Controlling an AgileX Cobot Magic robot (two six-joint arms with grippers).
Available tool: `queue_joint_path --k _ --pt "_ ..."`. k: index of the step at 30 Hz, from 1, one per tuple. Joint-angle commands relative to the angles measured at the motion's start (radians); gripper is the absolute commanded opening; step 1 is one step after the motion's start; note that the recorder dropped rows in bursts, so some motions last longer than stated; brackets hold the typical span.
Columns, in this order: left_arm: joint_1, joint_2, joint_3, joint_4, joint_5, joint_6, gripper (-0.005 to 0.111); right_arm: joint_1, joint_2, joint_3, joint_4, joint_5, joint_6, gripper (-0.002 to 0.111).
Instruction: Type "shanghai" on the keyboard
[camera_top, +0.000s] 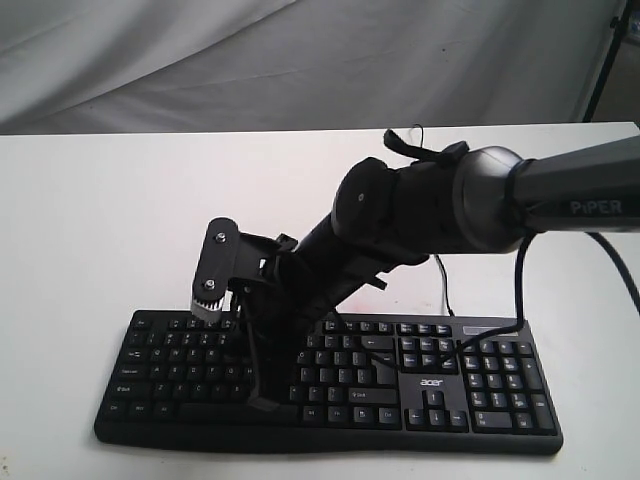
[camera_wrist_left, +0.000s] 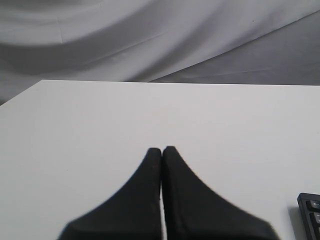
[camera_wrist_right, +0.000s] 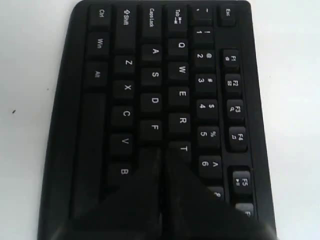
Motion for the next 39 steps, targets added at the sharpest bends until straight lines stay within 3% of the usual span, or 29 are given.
queue_joint_path --k 1,39 --pt "-0.004 -0.005 0.005 -0.001 -0.006 -0.001 0.001 -0.014 -0.007 0.013 0.011 0.012 -0.005 0.0" --pt "-0.004 -0.005 0.005 -0.001 -0.006 -0.001 0.001 -0.014 0.053 0.013 0.055 0.0 -0.046 0.0"
